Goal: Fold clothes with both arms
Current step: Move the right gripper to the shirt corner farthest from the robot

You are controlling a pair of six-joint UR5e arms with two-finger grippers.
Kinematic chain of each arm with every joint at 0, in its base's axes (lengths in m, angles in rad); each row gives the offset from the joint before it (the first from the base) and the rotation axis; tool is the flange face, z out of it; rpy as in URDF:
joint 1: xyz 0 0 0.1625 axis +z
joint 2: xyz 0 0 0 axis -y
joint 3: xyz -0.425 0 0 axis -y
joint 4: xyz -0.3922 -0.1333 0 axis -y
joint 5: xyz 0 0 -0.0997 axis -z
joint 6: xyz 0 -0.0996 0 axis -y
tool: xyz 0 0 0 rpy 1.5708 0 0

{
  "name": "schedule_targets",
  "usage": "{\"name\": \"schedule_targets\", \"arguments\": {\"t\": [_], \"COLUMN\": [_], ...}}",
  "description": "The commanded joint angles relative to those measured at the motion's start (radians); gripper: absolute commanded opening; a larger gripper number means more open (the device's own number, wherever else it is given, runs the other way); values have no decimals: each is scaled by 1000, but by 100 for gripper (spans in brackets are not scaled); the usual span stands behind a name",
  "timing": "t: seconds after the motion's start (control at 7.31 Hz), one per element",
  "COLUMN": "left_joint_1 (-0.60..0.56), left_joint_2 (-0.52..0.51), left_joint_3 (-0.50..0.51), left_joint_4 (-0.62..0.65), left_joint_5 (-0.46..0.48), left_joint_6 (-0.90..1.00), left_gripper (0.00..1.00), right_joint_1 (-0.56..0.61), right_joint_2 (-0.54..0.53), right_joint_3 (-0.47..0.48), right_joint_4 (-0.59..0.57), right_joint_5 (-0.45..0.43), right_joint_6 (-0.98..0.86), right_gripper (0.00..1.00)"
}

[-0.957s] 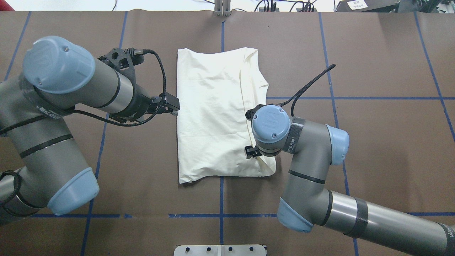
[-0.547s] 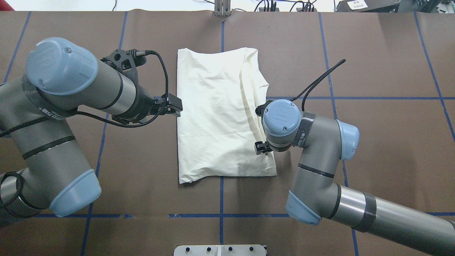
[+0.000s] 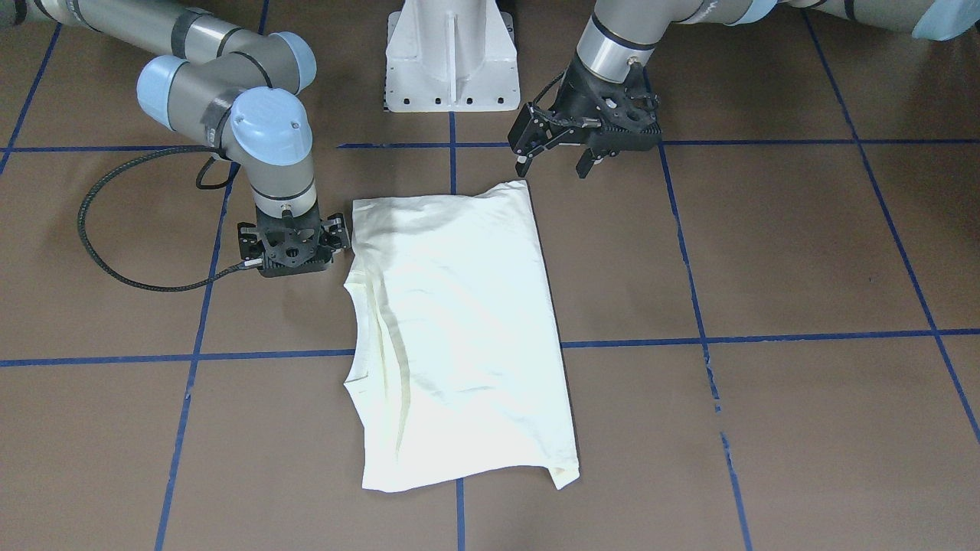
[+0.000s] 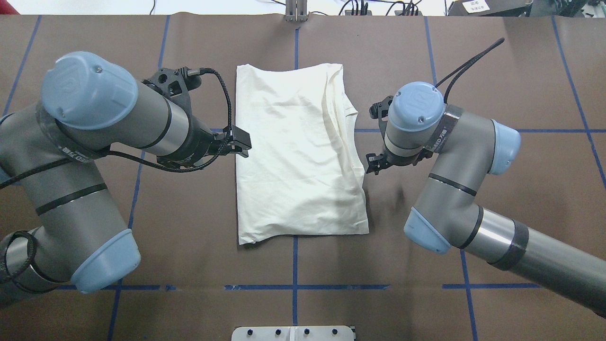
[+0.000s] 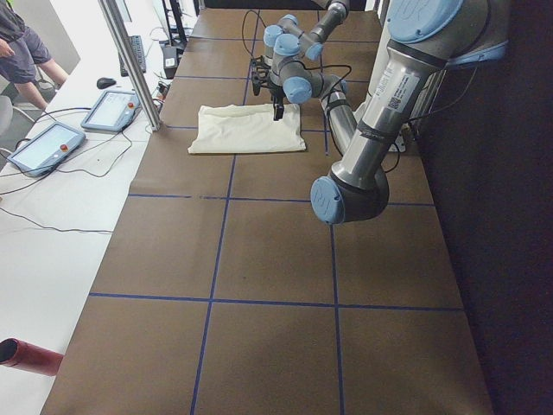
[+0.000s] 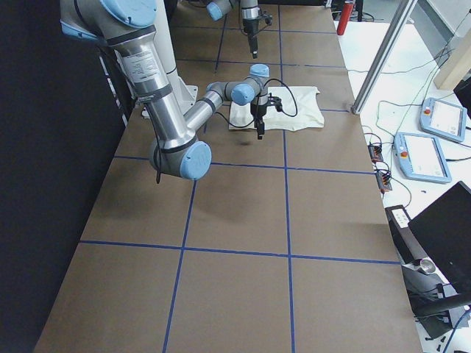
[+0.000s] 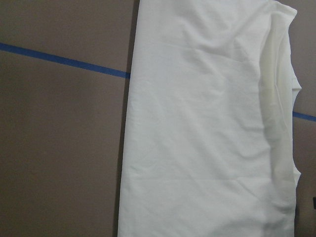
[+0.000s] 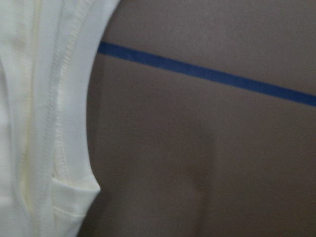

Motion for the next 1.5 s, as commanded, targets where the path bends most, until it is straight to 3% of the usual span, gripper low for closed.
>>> {"name": "schedule_targets", "arguments": {"t": [0.0, 0.41, 0.96, 1.37], "left_joint_1": [1, 1, 3, 6], "left_joint_2": [1, 1, 2, -2], "left_joint_3": [1, 1, 6, 0], "left_joint_4": [0, 2, -3, -3], "left_joint_5": [0, 0, -2, -3], "left_joint_6": [4, 7, 3, 0], "left_gripper": [100, 100, 100, 100], "right_joint_1": [32, 40, 43, 112], "right_joint_2": [159, 308, 310, 279], "right_joint_3": [-154, -417, -474, -497], "right_joint_4": [42, 163, 165, 166], "right_joint_5": [15, 9, 2, 4], "right_joint_6": [-4, -1, -7, -89], "right_gripper": [100, 100, 100, 100]}}
